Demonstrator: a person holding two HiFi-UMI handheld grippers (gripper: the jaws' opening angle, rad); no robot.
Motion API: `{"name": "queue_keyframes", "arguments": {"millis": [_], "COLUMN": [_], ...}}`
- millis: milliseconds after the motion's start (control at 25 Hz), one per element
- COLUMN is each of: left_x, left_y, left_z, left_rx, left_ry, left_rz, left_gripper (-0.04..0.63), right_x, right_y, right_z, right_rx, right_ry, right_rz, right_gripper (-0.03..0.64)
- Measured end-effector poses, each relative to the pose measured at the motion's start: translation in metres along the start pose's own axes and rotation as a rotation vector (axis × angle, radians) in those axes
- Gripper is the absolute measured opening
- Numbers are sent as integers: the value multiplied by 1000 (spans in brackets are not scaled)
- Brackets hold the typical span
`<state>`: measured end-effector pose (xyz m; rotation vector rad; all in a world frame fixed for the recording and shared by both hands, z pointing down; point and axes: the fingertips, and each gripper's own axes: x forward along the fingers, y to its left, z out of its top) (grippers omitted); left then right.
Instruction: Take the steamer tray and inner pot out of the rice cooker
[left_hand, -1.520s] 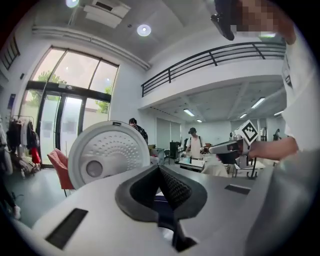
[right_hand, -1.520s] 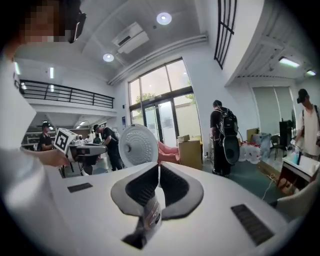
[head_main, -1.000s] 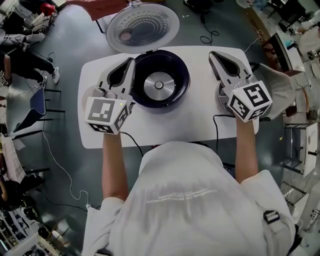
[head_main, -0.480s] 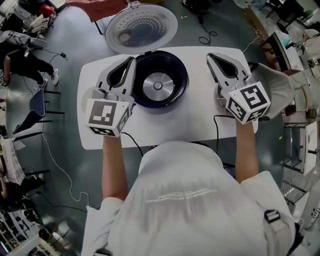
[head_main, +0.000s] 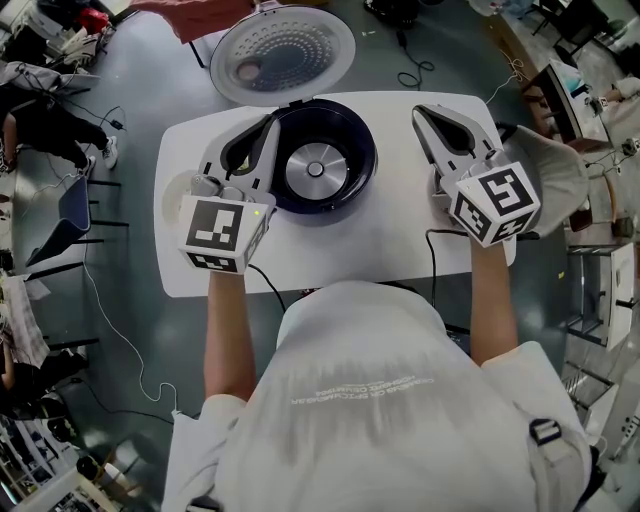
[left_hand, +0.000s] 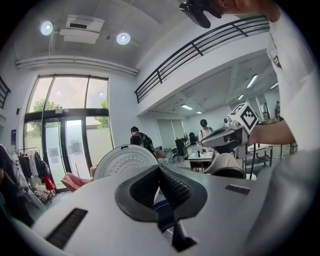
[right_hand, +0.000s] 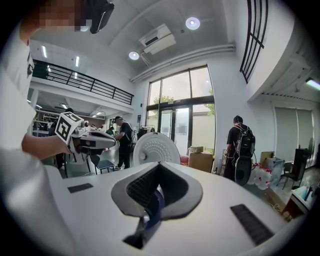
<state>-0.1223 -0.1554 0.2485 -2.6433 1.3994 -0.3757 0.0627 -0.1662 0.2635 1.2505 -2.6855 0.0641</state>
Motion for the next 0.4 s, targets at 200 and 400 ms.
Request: {"name": "queue_keyframes", "arguments": {"millis": [200, 400], "left_x": [-2, 0], "left_y": [1, 6], "left_z": [0, -6], "left_rx": [3, -20], "left_ry": [8, 11], "left_rz": [5, 31], "left_gripper": [15, 15], "right_x": [4, 6], "right_y": [5, 3], "right_z": [-1, -8], "right_rx": [-5, 7], "right_ry": [10, 18], "right_rz": [6, 7], "right_gripper": [26, 26]}}
